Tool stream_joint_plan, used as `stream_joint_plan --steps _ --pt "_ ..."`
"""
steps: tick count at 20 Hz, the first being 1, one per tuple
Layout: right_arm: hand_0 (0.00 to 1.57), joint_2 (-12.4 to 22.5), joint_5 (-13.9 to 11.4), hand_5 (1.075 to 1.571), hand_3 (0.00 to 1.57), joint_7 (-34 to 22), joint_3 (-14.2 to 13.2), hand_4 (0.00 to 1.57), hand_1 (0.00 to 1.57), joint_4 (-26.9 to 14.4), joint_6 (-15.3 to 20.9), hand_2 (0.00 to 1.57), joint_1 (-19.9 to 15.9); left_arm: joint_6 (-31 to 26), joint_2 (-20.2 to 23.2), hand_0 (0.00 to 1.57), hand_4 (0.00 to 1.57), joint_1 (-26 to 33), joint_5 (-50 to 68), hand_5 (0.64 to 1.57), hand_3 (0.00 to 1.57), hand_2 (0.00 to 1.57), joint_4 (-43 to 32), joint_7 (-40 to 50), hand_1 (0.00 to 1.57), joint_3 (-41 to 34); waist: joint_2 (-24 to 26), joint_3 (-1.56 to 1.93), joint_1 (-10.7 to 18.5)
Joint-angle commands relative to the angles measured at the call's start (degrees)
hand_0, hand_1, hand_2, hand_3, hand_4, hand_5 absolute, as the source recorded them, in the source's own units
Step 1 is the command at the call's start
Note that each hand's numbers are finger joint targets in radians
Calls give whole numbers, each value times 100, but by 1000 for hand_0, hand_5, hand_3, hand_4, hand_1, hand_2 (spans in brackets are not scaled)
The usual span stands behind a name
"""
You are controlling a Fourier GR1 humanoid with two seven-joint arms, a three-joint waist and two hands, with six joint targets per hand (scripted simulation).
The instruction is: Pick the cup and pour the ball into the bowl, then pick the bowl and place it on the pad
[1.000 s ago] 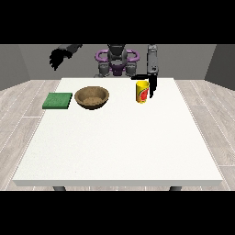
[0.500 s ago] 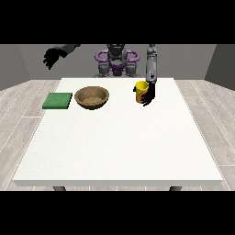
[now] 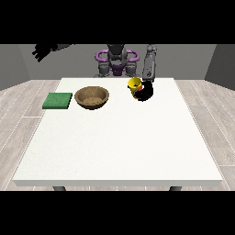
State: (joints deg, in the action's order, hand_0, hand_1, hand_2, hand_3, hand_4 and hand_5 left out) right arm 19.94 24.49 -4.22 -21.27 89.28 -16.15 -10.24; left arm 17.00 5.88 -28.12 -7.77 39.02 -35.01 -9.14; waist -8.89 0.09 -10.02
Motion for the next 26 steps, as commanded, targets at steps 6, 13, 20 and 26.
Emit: stream_joint_plan --steps 6,13,20,26 --pt "0 118 -131 1562 250 22 -135 634 0 -984 -5 0 -64 1577 12 1337 1408 -756 -2226 1525 1571 1571 -6 1820 1337 1590 857 26 288" --pt "0 244 -74 1559 97 27 -144 677 0 -1408 -264 0 -132 2204 -209 1347 1444 -1432 -4283 1540 1571 1571 -843 3874 1347 2750 1111 9 293" --pt "0 433 -105 1558 0 638 -298 693 0 -2363 -895 0 7 1180 -580 1365 1470 -2389 -5173 1529 1571 1571 -811 5672 1365 3612 1140 7 311" --pt "0 290 -254 1556 177 452 -81 694 0 -2273 -596 0 -330 479 -586 1456 1260 -3007 -6206 1557 1571 1571 -1202 6644 1456 4240 1220 0 253"
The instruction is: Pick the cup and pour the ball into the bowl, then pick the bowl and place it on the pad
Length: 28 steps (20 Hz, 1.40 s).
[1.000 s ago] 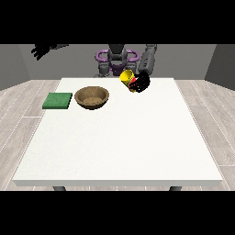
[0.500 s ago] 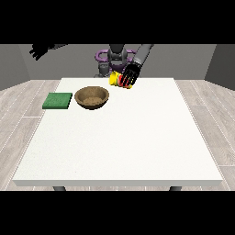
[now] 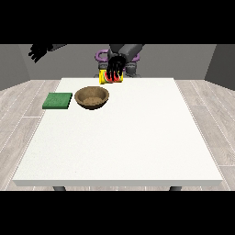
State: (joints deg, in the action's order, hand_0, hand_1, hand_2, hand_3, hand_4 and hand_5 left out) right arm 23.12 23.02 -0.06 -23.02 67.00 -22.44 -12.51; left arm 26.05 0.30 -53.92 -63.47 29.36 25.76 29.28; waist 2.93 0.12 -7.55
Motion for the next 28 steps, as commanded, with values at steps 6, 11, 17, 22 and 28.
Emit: stream_joint_plan --steps 6,11,17,22,28 --pt "0 -399 -261 1555 300 107 396 699 0 -257 201 0 -521 -1680 -30 730 1012 -545 -1017 1570 1569 1571 323 1416 730 1314 55 -4 -334" --pt "0 -283 -348 1549 329 270 340 686 0 -395 142 0 -360 -2459 -30 333 1091 -234 -1066 1569 1571 1276 876 1176 333 1677 91 -9 -300" --pt "0 -341 -285 1548 50 58 248 713 0 -241 490 0 -247 -2274 133 0 1109 39 -1139 1571 1542 1102 1253 707 0 1186 305 -13 185" --pt "0 -20 -266 1546 143 161 -87 726 0 -508 567 0 -210 -1176 545 1042 1269 148 246 1567 1438 1571 2124 238 1042 -187 158 -33 762" --pt "0 -140 -319 1557 0 168 -132 784 0 -510 874 0 -218 -921 627 0 1180 257 2591 1551 0 0 3192 -667 0 -2102 188 -88 1384"
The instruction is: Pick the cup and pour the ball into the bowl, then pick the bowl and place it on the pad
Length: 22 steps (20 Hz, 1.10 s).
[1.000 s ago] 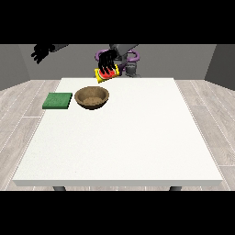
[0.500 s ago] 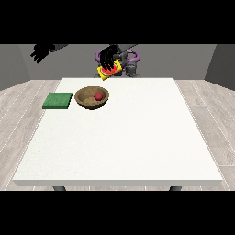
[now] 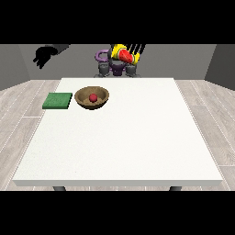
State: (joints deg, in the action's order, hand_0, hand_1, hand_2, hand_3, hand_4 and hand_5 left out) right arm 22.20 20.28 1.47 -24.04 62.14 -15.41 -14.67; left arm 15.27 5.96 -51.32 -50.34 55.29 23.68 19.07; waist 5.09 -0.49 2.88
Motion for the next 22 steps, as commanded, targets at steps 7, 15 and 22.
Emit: stream_joint_plan --steps 7,15,22 --pt "0 -481 -144 1560 0 207 -23 781 0 -135 608 0 143 -1200 219 0 1049 198 4029 1567 0 0 1234 -1234 0 -2799 -436 13 848" --pt "0 -910 -175 1566 0 1191 -119 735 0 -757 821 0 -178 -2825 1338 0 1050 -154 5428 1559 0 0 1261 -1281 0 -3745 -1312 55 1192" --pt "0 -1151 -420 1557 0 1585 238 611 0 -1421 812 0 -430 -3273 1842 0 984 665 5878 1552 0 0 1359 -1423 0 -4105 -1162 51 820"
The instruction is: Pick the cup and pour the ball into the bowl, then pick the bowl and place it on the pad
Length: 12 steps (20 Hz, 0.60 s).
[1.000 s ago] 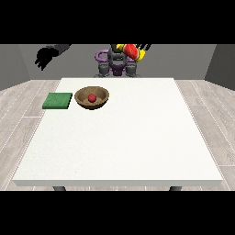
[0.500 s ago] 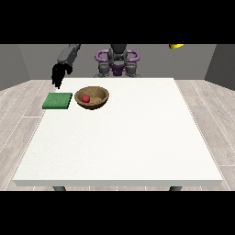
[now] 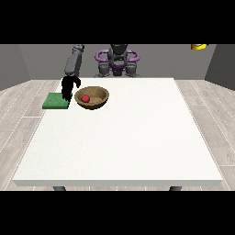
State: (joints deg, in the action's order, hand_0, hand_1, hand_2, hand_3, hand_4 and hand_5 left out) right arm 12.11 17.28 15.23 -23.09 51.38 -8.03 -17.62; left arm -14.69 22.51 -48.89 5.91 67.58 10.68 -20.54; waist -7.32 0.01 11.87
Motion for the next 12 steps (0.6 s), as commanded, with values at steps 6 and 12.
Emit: stream_joint_plan --steps 6,12 --pt "0 -104 -163 1558 0 635 155 553 0 -1059 59 0 -598 -348 648 0 1008 418 531 1535 0 0 246 -40 0 -423 -285 3 -221" --pt "0 -38 -180 1548 0 1309 51 476 0 -1719 42 0 -861 -403 805 0 1017 433 843 1536 0 0 613 222 0 -458 -584 5 -146"
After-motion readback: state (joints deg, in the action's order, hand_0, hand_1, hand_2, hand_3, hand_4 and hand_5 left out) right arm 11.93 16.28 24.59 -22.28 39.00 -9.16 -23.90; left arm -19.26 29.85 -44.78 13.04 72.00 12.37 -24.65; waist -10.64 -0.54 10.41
